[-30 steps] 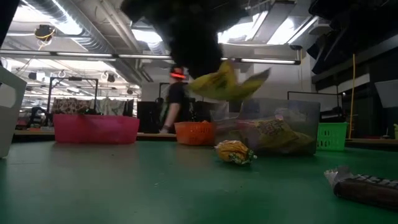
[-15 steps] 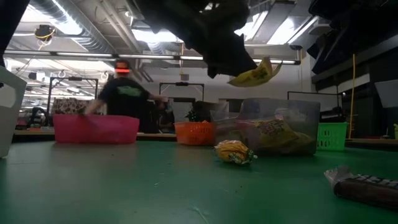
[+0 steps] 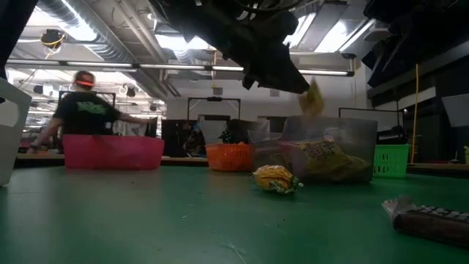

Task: Sort candy
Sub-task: Put the yellow candy pack into the black bin, then put the orange chocolate into the green bin

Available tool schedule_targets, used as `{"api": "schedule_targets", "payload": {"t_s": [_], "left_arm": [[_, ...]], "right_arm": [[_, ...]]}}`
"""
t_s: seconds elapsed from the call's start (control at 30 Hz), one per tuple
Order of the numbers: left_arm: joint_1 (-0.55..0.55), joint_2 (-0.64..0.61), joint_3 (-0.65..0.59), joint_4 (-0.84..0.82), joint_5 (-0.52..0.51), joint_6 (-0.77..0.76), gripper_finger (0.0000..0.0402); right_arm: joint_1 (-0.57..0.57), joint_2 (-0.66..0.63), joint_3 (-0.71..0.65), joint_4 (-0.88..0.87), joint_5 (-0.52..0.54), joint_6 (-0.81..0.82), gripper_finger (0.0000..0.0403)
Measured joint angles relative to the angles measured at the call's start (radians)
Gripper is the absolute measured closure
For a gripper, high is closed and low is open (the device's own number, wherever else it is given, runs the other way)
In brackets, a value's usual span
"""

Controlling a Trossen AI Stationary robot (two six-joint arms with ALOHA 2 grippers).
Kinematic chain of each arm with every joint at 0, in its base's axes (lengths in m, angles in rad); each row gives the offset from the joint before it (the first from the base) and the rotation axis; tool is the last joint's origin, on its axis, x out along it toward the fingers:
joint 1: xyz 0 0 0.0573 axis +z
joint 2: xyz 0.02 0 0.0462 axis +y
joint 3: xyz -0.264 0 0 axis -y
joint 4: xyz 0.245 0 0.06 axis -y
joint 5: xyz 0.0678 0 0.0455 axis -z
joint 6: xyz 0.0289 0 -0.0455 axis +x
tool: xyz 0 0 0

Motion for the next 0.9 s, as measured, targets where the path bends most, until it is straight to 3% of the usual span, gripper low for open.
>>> {"api": "schedule_targets", "payload": {"t_s": [0.4, 0.9], "left_arm": [[-0.001, 0.000, 0.000, 0.000, 0.023, -0.001, 0.0257], [-0.116, -0.007, 0.000, 0.035, 0.032, 0.105, 0.0246]], "right_arm": [[0.000, 0.000, 0.000, 0.000, 0.000, 0.000, 0.0265], [0.000, 0.000, 0.000, -0.006, 0.000, 0.001, 0.0265]]}}
